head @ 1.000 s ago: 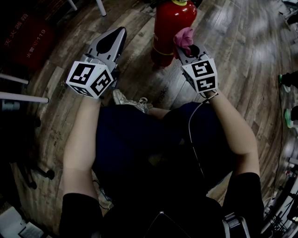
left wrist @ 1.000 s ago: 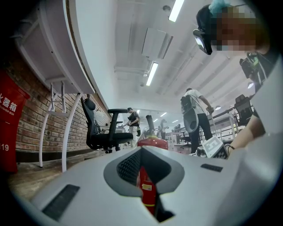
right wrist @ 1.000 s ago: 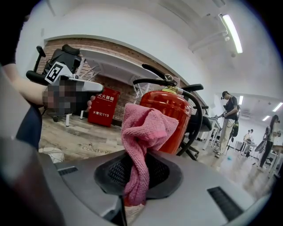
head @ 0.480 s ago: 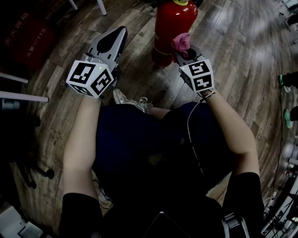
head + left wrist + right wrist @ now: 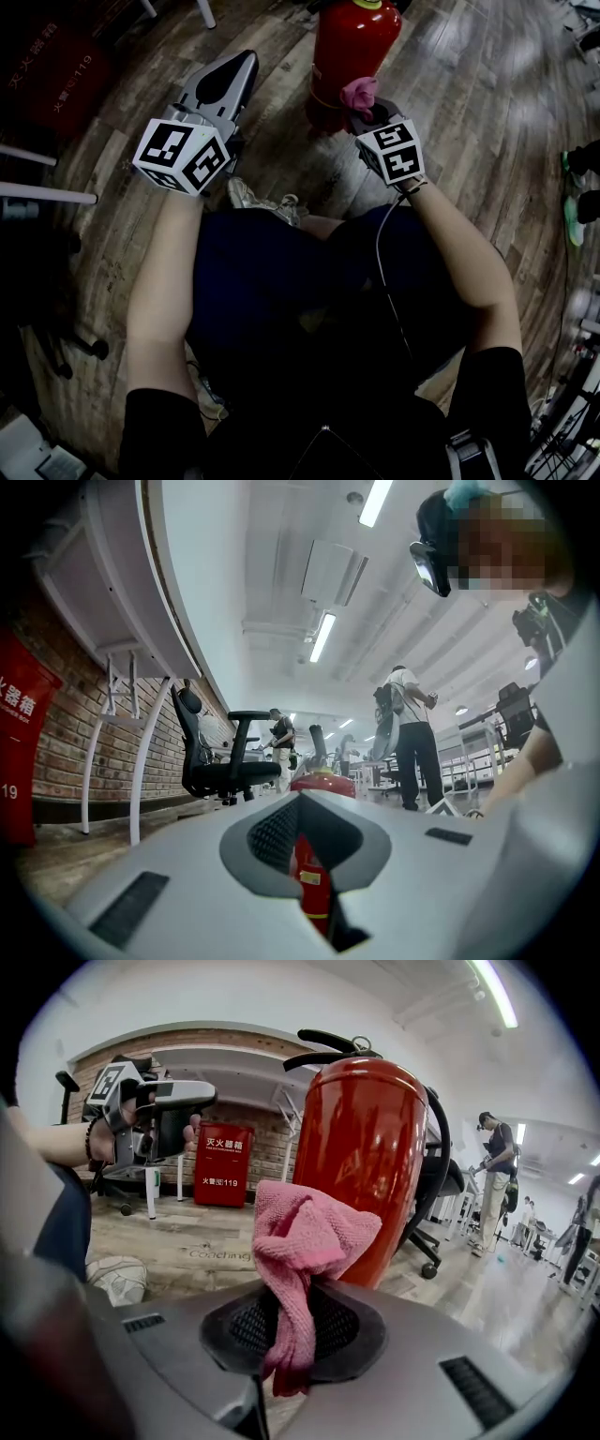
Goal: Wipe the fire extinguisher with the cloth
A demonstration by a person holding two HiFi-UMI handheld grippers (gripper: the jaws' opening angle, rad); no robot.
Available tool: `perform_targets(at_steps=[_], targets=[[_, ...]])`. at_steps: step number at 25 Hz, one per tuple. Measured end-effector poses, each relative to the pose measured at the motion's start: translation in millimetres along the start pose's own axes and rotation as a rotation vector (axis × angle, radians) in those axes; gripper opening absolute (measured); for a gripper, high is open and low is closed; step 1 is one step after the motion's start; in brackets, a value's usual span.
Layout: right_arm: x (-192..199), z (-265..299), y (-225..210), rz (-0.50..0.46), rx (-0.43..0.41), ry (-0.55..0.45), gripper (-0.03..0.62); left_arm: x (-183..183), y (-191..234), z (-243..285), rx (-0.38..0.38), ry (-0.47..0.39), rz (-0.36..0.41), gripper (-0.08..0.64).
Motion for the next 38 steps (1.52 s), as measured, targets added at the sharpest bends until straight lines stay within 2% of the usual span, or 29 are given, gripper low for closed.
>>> perform_targets(at_steps=[38], targets=[[81, 54, 25, 0.022, -0.133, 0.227, 0.071, -5, -2, 2, 0.026, -0.025, -0.02, 0.014]])
Point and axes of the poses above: the fingertips, and each gripper's own axes: z forward along the fingers, y to its left, x out of its underside, the point moved 5 cm from there along -z, backward along the fingers, and after that the axes turned 7 degrees about x, right-handed, at the moved point
